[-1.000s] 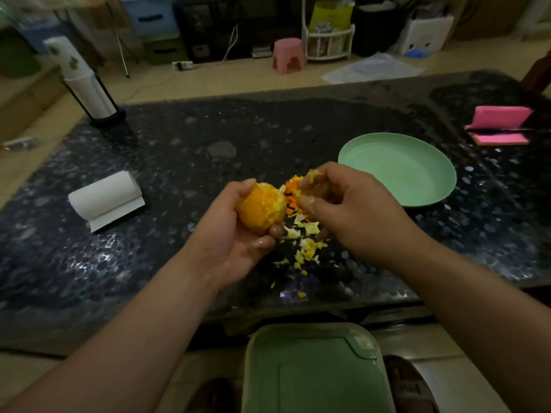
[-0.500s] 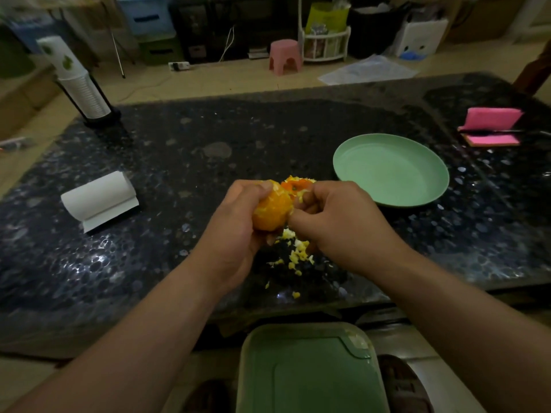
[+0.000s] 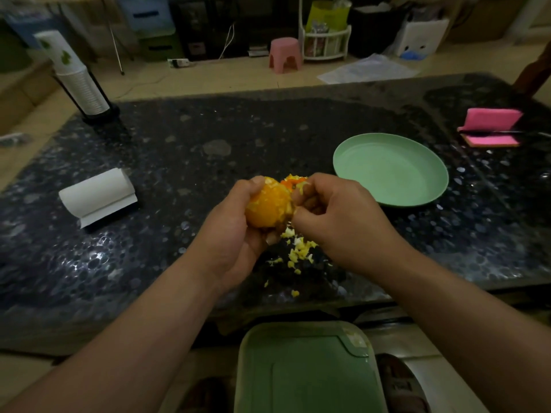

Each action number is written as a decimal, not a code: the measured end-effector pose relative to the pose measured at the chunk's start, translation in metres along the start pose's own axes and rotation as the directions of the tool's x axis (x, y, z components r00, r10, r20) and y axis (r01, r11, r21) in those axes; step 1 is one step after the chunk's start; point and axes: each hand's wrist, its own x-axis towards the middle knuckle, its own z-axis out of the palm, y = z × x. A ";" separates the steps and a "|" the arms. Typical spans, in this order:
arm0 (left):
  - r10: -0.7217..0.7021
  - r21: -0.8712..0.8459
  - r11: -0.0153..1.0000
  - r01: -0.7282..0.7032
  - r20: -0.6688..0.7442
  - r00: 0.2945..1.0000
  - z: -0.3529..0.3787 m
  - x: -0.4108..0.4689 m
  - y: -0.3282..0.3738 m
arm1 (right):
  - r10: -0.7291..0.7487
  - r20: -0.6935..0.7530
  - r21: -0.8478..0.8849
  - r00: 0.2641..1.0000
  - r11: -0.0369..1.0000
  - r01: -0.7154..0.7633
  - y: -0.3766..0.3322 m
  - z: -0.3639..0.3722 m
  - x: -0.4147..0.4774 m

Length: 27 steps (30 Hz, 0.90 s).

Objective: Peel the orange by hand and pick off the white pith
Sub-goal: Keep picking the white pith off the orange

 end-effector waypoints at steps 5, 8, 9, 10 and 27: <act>0.021 -0.020 1.000 -0.021 0.015 1.000 0.000 0.000 0.001 | -0.007 0.001 0.043 1.000 0.999 0.007 -0.001 0.001 0.000; 0.040 0.017 0.999 -0.040 -0.012 0.999 0.000 0.000 -0.001 | -0.001 -0.043 0.002 0.999 1.000 0.001 -0.003 0.004 -0.002; 0.055 0.038 0.998 -0.054 -0.027 0.998 0.001 0.000 -0.002 | 0.001 -0.059 -0.005 0.998 1.000 -0.002 -0.003 0.006 -0.003; 0.072 0.064 0.995 -0.070 -0.042 0.996 0.002 -0.001 -0.004 | 0.004 -0.076 -0.009 0.997 1.000 -0.005 -0.004 0.007 -0.004; -0.069 0.002 0.998 0.069 0.002 0.998 -0.006 -0.002 0.000 | -0.051 -0.107 -0.036 0.993 0.998 0.048 0.002 0.003 -0.002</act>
